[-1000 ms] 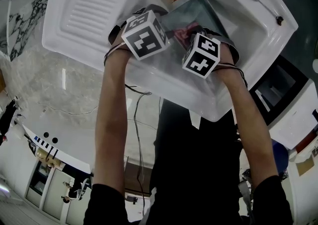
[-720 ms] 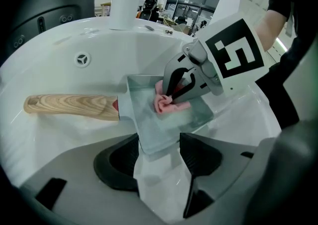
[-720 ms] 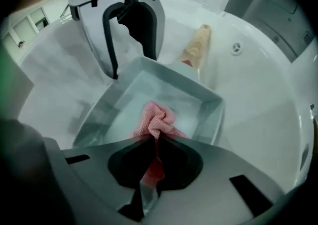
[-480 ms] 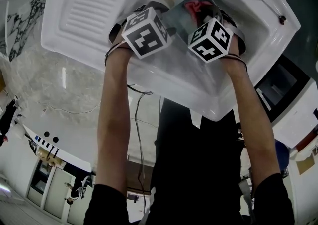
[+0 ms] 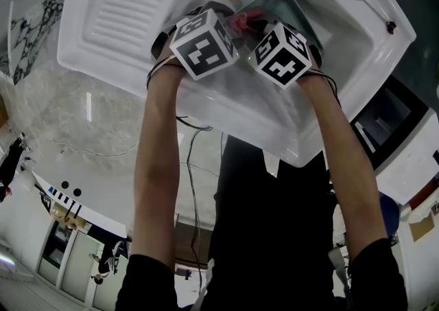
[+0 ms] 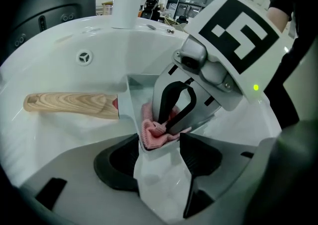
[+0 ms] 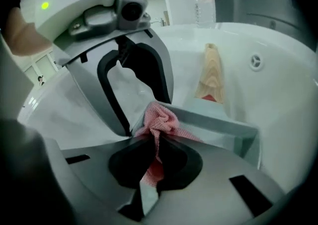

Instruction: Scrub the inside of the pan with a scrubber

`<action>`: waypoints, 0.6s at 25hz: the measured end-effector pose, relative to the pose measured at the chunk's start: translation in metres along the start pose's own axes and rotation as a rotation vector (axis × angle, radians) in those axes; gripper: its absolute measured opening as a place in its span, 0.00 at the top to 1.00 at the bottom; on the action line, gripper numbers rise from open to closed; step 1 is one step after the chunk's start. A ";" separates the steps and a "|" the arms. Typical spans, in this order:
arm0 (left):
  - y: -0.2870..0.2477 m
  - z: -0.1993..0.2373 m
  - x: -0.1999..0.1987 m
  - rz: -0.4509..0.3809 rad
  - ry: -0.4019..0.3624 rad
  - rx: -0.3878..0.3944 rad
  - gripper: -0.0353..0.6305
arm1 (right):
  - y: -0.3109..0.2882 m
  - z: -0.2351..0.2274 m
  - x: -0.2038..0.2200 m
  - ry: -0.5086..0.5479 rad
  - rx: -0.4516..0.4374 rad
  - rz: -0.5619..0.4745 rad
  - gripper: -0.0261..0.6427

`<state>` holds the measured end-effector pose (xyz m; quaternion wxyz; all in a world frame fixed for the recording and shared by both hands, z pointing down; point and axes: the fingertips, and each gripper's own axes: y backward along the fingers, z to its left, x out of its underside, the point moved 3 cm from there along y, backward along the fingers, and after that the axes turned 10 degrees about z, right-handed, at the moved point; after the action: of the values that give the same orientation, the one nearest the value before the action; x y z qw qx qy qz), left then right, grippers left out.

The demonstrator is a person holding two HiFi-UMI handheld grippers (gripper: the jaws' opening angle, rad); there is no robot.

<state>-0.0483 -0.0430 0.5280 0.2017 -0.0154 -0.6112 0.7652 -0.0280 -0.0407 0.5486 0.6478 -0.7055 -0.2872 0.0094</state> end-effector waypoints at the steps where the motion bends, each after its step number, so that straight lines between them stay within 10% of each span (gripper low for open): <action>1: 0.000 0.000 0.001 0.000 0.000 0.002 0.53 | 0.001 0.000 0.005 0.004 -0.010 0.026 0.90; 15: -0.001 -0.001 0.004 0.026 -0.031 -0.012 0.54 | 0.023 -0.078 0.023 0.011 0.541 0.142 0.90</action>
<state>-0.0510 -0.0407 0.5298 0.1821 -0.0124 -0.6185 0.7643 0.0299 -0.1020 0.5482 0.8120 -0.5252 -0.2204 0.1272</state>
